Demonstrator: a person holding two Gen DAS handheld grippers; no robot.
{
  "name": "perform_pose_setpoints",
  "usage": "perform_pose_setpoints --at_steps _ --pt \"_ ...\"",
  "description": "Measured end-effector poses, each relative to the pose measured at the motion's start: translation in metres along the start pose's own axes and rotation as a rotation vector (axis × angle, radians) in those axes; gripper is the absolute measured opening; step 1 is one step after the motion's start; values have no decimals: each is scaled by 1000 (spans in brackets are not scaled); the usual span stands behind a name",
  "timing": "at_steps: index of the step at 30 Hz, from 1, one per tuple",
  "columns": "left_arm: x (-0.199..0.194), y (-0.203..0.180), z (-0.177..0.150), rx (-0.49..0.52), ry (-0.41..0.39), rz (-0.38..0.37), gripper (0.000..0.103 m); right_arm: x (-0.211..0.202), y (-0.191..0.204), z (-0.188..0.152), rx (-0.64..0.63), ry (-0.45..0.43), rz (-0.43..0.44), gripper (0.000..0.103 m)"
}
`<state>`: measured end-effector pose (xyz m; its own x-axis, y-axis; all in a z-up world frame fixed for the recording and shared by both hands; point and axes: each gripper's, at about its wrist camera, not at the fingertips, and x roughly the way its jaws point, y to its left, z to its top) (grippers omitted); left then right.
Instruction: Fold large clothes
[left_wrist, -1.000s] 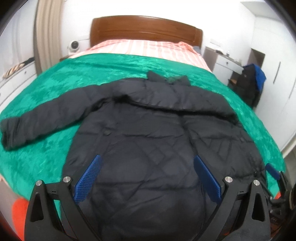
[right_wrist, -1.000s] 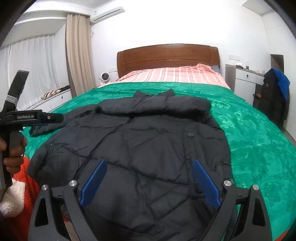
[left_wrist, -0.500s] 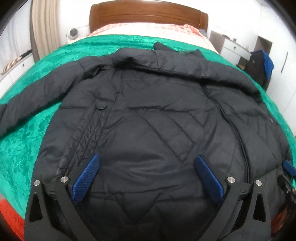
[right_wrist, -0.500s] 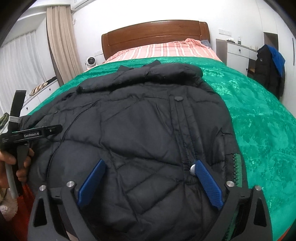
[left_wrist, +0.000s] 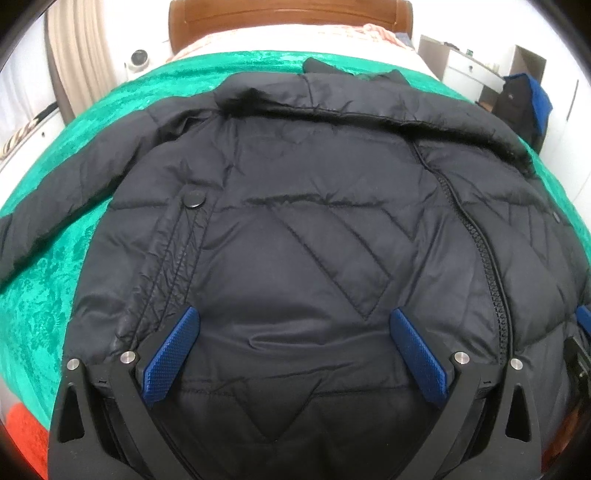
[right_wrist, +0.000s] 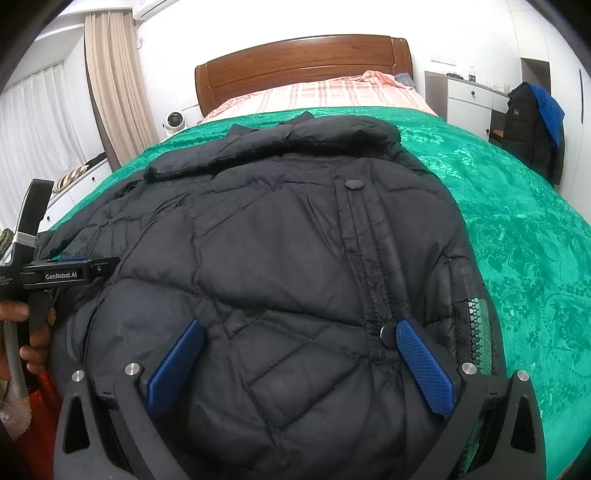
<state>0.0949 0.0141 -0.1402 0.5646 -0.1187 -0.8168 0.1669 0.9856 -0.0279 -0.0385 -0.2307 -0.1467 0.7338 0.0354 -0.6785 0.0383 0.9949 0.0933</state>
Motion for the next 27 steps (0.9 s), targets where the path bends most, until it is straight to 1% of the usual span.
perform_pose_setpoints --at_steps 10,17,22,27 --pt "6 0 6 8 21 4 103 2 5 -1 -19 1 -24 103" --pt "5 -2 2 29 6 -4 103 4 10 -2 -35 2 -42 103" --pt "-1 3 4 15 15 -44 103 5 12 -3 -46 2 -51 103" --pt "-18 15 6 -51 35 -123 103 5 13 -4 -52 1 -56 103"
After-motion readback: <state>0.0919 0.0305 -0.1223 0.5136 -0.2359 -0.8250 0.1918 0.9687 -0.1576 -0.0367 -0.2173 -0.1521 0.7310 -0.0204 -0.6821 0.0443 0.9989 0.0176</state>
